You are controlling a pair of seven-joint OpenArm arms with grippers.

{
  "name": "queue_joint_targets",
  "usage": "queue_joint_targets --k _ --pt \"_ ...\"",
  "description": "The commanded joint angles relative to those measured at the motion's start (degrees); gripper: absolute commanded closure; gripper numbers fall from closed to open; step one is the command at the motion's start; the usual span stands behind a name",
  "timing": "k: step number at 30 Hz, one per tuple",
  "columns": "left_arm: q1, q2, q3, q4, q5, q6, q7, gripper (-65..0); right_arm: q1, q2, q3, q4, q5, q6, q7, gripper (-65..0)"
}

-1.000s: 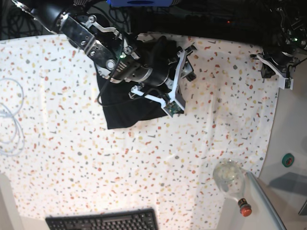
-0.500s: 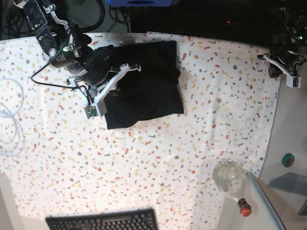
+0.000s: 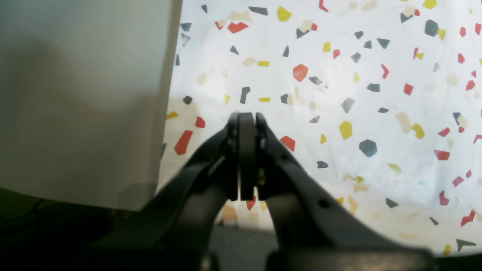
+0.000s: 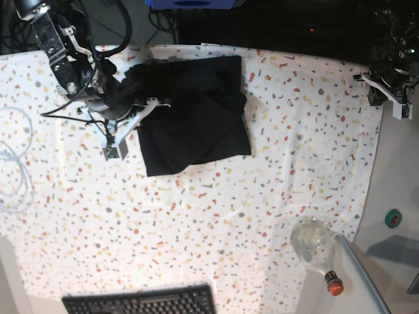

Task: Layout the t-shirt on the table in an organized manner, then fold the t-shirt properly
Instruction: 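Press and smooth the folded shirt stack with the right gripper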

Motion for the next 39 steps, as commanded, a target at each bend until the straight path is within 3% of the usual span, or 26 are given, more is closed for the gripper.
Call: queue_joint_targets --k 1,13,21,24,29,31,33,35,39 --pt "0.14 -0.96 -0.33 0.82 -0.51 -0.08 -1.15 0.0 1.4 -0.48 -1.12 0.28 -0.01 0.4 1.22 0.0" --pt "0.49 -0.96 -0.33 0.82 -0.51 -0.08 -1.15 0.0 11.16 -8.65 -12.55 -4.91 0.08 0.14 0.78 0.0" --pt "0.14 -1.05 -0.33 0.82 -0.51 -0.08 -1.15 0.0 17.05 -17.18 -13.43 -13.26 0.08 0.49 1.13 0.0" --pt "0.05 -1.05 0.11 0.82 -0.51 -0.08 -1.15 0.0 20.83 -18.94 -15.01 -14.66 0.08 0.49 1.39 0.0" --pt "0.05 -1.05 0.2 0.82 -0.51 -0.08 -1.15 0.0 23.47 -19.11 -15.63 -8.69 0.25 0.4 0.16 0.0" --pt "0.05 -1.05 0.2 0.82 -0.51 -0.08 -1.15 0.0 23.47 -18.06 -15.36 -4.99 0.25 0.05 -4.94 0.0" --pt "0.05 -1.14 -0.15 0.82 -0.51 -0.08 -1.15 0.0 22.15 -16.56 -15.19 -0.16 0.25 -0.04 -13.9 0.0" --pt "0.05 -1.22 -0.41 0.82 -0.51 -0.08 -1.15 0.0 18.28 -14.63 -15.1 6.0 0.17 -0.04 -18.3 0.0" --pt "0.14 -3.25 -2.35 0.73 -0.51 -0.08 -1.15 0.0 10.01 -9.88 -15.72 14.35 0.08 -0.04 -17.42 0.0"
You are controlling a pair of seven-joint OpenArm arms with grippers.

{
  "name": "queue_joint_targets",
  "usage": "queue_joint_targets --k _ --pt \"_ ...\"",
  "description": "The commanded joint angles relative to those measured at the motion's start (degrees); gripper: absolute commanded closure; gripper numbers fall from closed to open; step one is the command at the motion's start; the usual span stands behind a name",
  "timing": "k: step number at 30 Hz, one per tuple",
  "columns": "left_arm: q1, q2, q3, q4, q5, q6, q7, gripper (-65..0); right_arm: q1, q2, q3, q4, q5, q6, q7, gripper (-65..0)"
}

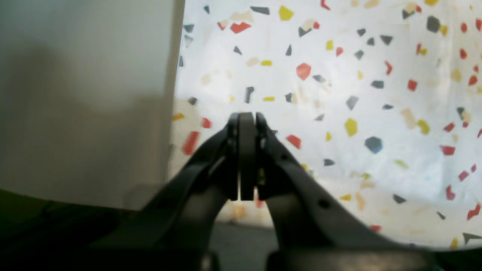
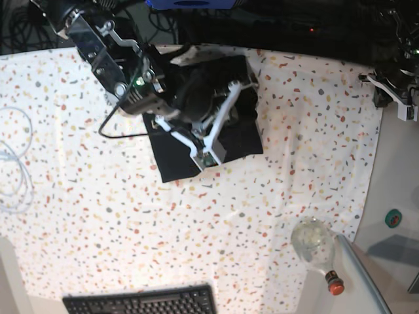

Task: Layout the t-shirt on the table in an organized manner, then fold the t-shirt properly
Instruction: 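Press and smooth the folded shirt stack with the right gripper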

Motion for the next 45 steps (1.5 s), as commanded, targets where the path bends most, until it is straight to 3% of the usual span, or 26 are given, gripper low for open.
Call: queue_joint_targets --k 1,4,7,9,16,21,25,28,32,45 --pt "-0.08 -1.39 -2.03 0.78 -0.29 0.34 -1.17 0.0 0.54 -0.68 0.11 1.17 -0.01 0.18 1.99 0.0" --pt "-0.17 -2.71 -3.87 0.78 -0.29 0.34 -1.17 0.0 -0.16 0.81 -4.55 0.64 -0.1 0.27 2.16 -2.3" --pt "-0.17 -3.15 -4.22 0.42 -0.29 0.34 -1.17 0.0 1.25 1.69 -9.21 0.03 -0.1 0.27 5.15 -25.7" --pt "-0.08 -3.24 -4.31 -0.02 -0.29 0.34 -1.17 0.0 1.78 1.78 -9.83 -2.52 -0.18 0.18 7.53 -35.6" --pt "0.36 -3.24 -4.31 -1.6 -0.29 0.34 -1.17 0.0 3.53 1.78 -10.09 -11.58 -0.18 0.18 13.42 -31.1" --pt "0.44 -3.06 -4.31 -1.95 -0.29 0.34 -1.17 0.0 3.71 1.78 -10.09 -12.37 -1.24 0.18 13.77 -31.4" --pt "0.36 -2.97 -4.05 -1.95 -0.29 0.34 -1.17 0.0 1.78 1.17 -10.09 -11.58 -10.29 -0.35 13.42 -31.4" --pt "0.18 -2.97 -4.05 -1.95 -0.29 0.34 -1.17 0.0 -0.16 -0.15 -10.18 -10.96 -17.77 -3.07 12.54 -33.0" --pt "-0.08 -2.97 -3.96 -1.95 -0.29 0.34 -1.17 0.0 -1.3 -1.65 -10.97 -10.79 -22.34 -3.07 11.4 -36.9" --pt "-0.08 -2.97 -3.96 -1.95 -0.29 0.34 -1.17 0.0 -0.16 -2.0 -13.43 -13.34 -22.69 -3.33 11.92 -36.2"
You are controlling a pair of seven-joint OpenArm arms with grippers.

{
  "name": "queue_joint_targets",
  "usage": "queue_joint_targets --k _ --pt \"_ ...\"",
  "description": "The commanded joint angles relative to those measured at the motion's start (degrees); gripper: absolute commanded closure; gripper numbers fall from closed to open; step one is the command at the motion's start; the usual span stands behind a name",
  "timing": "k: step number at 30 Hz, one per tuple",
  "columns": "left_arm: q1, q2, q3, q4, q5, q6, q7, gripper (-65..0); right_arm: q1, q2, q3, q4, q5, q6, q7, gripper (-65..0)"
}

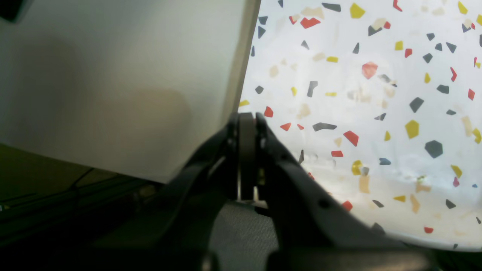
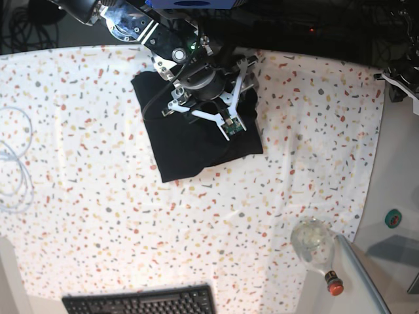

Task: Layout the t-shirt on the table in an organized manner, then fold the t-shirt properly
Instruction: 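Press and smooth the folded shirt stack with the right gripper, then grasp the shirt stack edge with the right gripper and drag it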

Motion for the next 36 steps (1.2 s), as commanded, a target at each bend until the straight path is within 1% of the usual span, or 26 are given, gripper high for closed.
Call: queue_joint_targets --k 1,5,9,13,21,23,28,36 --pt "-0.04 -1.14 -0.27 0.78 -0.51 0.27 -1.17 0.0 0.58 -0.51 0.21 0.85 -0.2 -0.34 1.15 -34.4" --pt "-0.04 -1.14 -0.27 0.78 -0.51 0.27 -1.17 0.0 1.29 -0.51 0.21 0.58 -0.2 -0.34 1.15 -23.1" --pt "-0.04 -1.14 -0.27 0.78 -0.51 0.27 -1.17 0.0 2.26 -0.51 0.21 -1.44 0.06 -0.34 1.15 -14.4" --pt "-0.04 -1.14 -0.27 0.78 -0.51 0.27 -1.17 0.0 2.43 -0.51 0.3 -2.93 0.06 -0.34 4.66 0.0" --pt "-0.04 -1.14 -0.27 0.78 -0.51 0.27 -1.17 0.0 2.43 -0.86 0.12 -3.28 0.06 -0.34 10.03 0.0" --pt "-0.04 -1.14 -0.27 0.78 -0.51 0.27 -1.17 0.0 2.61 -2.71 0.12 -3.28 -0.2 -0.25 9.94 0.0" --pt "-0.13 -1.14 -0.27 0.78 -0.51 0.27 -1.17 0.0 4.54 -6.05 0.03 -4.16 0.06 0.01 10.03 0.0" --pt "-0.13 -1.14 -0.27 0.78 -0.51 0.27 -1.17 0.0 9.64 -10.62 0.12 -13.22 0.06 0.01 10.47 0.0"
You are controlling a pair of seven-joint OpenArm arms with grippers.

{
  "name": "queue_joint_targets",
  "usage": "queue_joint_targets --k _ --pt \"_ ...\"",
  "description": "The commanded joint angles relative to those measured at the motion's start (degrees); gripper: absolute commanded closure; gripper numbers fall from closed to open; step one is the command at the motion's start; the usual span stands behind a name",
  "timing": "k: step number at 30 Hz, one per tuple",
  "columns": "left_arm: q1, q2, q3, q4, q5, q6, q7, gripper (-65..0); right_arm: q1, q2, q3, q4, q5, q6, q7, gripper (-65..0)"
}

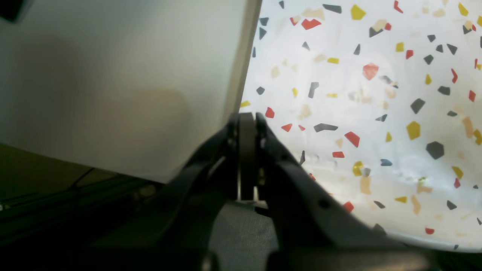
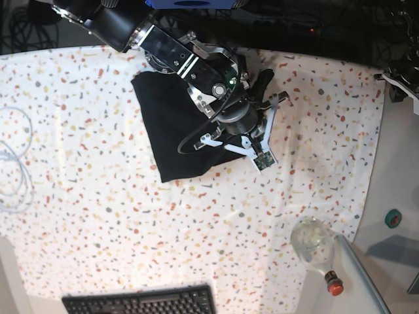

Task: Layout the t-shirt on the table in an organized manner, then fold the t-shirt properly
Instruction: 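Grasp the shirt stack edge with the right gripper and drag it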

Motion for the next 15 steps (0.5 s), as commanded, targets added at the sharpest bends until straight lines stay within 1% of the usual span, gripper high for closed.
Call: queue_joint_targets --k 1,4,7,9,11,12,15 --pt "0.02 -1.16 -0.27 0.8 -0.53 0.29 -1.17 0.0 1.18 -1.34 0.03 0.37 -0.2 0.03 1.86 0.0" --pt "0.02 -1.16 -0.27 0.8 -0.53 0.29 -1.17 0.0 1.36 -1.86 -0.14 -0.77 -0.2 0.03 3.62 0.0" --pt "-0.06 -1.16 -0.27 0.8 -0.53 0.29 -1.17 0.0 1.36 -2.3 -0.14 -0.94 -0.11 0.03 3.7 0.0" --pt "-0.94 -1.16 -0.27 0.72 -0.53 0.29 -1.17 0.0 1.36 -2.3 -0.14 -0.86 -0.11 0.03 5.2 -9.2" --pt "-1.47 -1.16 -0.18 0.36 -0.53 0.29 -1.09 0.0 1.36 -2.3 -0.23 -0.86 -0.11 0.03 8.1 -15.2" --pt "-1.65 -1.16 -0.18 -0.25 -0.53 0.29 -1.09 0.0 1.45 -2.3 -0.23 -0.77 -0.11 0.03 9.95 -16.8" --pt "-2.96 -1.16 -0.18 -1.83 -0.53 0.29 -1.09 0.0 1.8 -2.3 -0.32 0.11 -0.11 0.12 15.75 -17.4"
